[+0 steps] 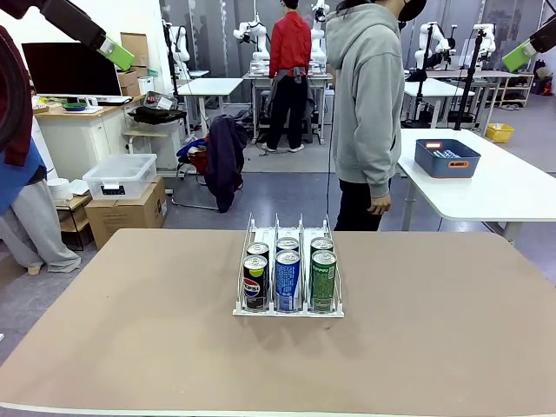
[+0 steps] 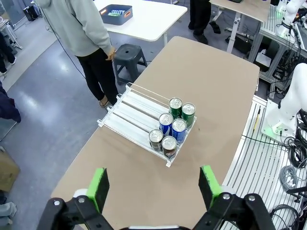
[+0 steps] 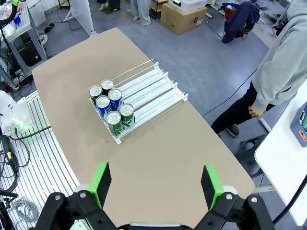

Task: Fill the beverage cans into the dispenser.
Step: Pick up the Pepsi coke handed by the human.

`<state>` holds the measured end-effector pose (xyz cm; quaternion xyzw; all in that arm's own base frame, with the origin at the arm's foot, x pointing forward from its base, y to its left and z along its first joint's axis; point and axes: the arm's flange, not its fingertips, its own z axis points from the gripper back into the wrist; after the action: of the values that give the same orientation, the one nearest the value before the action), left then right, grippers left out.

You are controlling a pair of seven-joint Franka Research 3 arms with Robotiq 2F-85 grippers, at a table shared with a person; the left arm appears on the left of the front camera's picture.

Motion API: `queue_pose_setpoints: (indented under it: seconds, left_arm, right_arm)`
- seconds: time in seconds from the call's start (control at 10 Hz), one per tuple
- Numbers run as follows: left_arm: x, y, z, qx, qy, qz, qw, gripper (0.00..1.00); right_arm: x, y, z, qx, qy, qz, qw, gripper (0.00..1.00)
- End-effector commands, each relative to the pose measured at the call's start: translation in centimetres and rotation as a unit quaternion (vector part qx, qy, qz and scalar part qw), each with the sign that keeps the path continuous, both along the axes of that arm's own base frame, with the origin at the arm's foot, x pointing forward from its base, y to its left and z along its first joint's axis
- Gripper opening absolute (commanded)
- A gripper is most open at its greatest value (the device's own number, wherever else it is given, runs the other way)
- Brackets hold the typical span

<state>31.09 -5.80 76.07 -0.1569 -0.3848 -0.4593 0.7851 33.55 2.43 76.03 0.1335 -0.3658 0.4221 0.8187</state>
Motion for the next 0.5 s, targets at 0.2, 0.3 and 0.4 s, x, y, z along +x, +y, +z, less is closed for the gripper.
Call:
queue_pose_setpoints:
  seconds: [0.2,0.3,0.4]
  left_arm:
    - [-0.05,0.05,-0.05,0.0,0.001,0.0,1.0,1.0]
    - [-0.05,0.05,-0.05,0.0,0.001,0.0,1.0,1.0]
    - [-0.05,0.05,-0.05,0.0,0.001,0.0,1.0,1.0]
  right_arm:
    - [0.02,0.01,-0.01,0.0,0.0,0.0,1.0,1.0]
    - [0.02,0.01,-0.01,0.0,0.0,0.0,1.0,1.0]
    - [0.02,0.01,-0.01,0.0,0.0,0.0,1.0,1.0]
